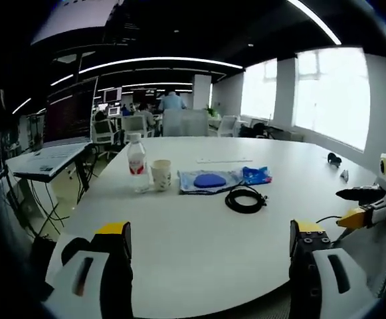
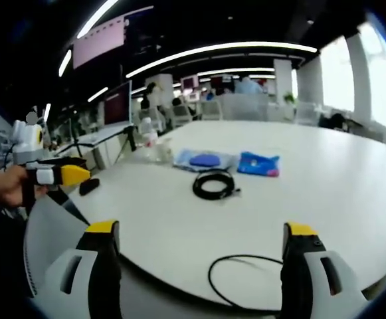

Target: Arrange the tabletop items into an orderly group along one side of the table until the central work area is clear of visible clutter.

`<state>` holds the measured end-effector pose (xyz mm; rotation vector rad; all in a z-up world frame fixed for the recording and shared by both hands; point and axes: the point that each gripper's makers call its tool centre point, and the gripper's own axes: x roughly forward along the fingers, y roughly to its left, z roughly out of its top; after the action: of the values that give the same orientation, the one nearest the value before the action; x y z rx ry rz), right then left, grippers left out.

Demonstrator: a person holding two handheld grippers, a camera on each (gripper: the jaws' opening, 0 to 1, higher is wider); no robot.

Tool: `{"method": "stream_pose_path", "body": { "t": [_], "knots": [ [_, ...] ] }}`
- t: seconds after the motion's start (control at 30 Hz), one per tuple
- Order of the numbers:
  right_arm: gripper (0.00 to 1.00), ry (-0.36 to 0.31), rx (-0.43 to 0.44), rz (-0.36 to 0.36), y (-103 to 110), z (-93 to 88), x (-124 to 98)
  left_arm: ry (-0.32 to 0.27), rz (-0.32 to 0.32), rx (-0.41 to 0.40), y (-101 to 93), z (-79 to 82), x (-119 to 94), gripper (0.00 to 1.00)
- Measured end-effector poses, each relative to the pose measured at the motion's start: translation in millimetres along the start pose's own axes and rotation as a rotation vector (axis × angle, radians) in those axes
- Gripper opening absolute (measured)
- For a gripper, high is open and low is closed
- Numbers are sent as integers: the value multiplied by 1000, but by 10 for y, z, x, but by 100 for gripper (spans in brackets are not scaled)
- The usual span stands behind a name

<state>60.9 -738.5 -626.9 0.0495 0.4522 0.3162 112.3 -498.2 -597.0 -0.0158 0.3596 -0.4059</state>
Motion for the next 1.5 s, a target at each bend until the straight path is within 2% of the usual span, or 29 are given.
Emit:
{"method": "stream_pose_path", "body": {
  "t": [0.2, 1.2, 1.5],
  "knots": [
    [100, 13, -3, 2, 10, -31, 11, 7, -8, 43, -46, -6, -1, 99],
    [100, 25, 14, -14, -23, -52, 8, 25, -8, 56, -58, -29, 2, 98],
    [99, -11, 35, -23, -53, 5, -16, 40, -3, 64, -53, -56, 17, 99]
  ]
}}
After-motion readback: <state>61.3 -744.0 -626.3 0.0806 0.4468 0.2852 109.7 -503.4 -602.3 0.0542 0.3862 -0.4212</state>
